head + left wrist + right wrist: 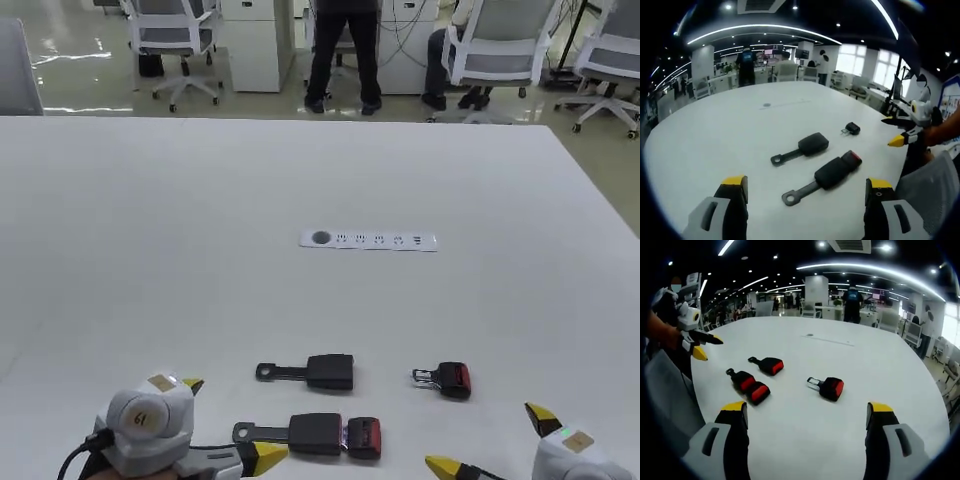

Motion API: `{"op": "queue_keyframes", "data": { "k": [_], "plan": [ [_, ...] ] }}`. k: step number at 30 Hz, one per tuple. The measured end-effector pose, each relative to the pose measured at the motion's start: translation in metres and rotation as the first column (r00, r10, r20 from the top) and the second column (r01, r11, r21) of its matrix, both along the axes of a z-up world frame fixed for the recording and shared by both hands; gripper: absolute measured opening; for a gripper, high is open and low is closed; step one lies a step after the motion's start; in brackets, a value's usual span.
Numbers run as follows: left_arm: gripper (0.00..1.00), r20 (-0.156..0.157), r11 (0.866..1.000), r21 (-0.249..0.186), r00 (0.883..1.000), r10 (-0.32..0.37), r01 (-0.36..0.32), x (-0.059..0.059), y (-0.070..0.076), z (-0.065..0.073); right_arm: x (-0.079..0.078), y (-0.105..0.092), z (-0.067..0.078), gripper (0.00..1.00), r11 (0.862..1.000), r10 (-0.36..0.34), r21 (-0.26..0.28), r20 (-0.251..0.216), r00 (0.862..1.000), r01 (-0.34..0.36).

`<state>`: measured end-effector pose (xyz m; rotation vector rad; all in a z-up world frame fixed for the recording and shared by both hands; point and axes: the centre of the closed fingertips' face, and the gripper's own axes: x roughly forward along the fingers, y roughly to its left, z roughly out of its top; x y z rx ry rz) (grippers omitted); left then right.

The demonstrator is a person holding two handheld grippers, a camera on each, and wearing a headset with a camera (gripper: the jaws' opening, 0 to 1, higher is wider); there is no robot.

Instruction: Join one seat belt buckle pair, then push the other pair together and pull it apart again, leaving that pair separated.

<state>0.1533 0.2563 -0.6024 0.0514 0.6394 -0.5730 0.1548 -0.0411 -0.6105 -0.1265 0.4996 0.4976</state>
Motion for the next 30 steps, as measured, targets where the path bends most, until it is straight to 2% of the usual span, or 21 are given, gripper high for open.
{"op": "queue_keyframes", "data": {
  "k": [3, 7, 9, 16, 23, 30],
  "plan": [
    [1.00, -0.001, 1.000, -0.004, 1.000, 0.001, -0.001, -0.003, 0.004, 0.000, -0.007, -0.001, 0.000, 1.00, 1.000, 0.007, -0.006, 0.002, 1.000, -0.007],
    [1.00, 0.014, 0.999, -0.024, 1.000, 0.023, -0.023, -0.004, 0.009, 0.006, -0.015, -0.004, 0.001, 1.00, 1.000, 0.002, -0.010, 0.006, 1.000, -0.002],
    [1.00, 0.021, 1.000, -0.012, 1.000, 0.012, -0.011, -0.007, 0.011, 0.005, -0.018, -0.006, 0.001, 1.00, 1.000, -0.005, -0.008, 0.002, 1.000, 0.006],
    [1.00, 0.019, 1.000, -0.023, 1.000, 0.011, -0.010, -0.010, 0.016, 0.007, -0.024, -0.010, 0.006, 1.00, 1.000, -0.006, -0.016, 0.017, 1.000, 0.006],
    [1.00, 0.013, 1.000, -0.030, 1.000, -0.006, 0.007, -0.012, 0.013, 0.006, -0.023, -0.014, 0.005, 1.00, 1.000, -0.023, -0.009, 0.005, 1.000, 0.023],
    [1.00, 0.009, 0.999, -0.040, 1.000, -0.006, 0.007, -0.014, 0.011, 0.006, -0.019, -0.010, 0.006, 1.00, 1.000, -0.015, -0.015, 0.018, 1.000, 0.015]
  ]
}}
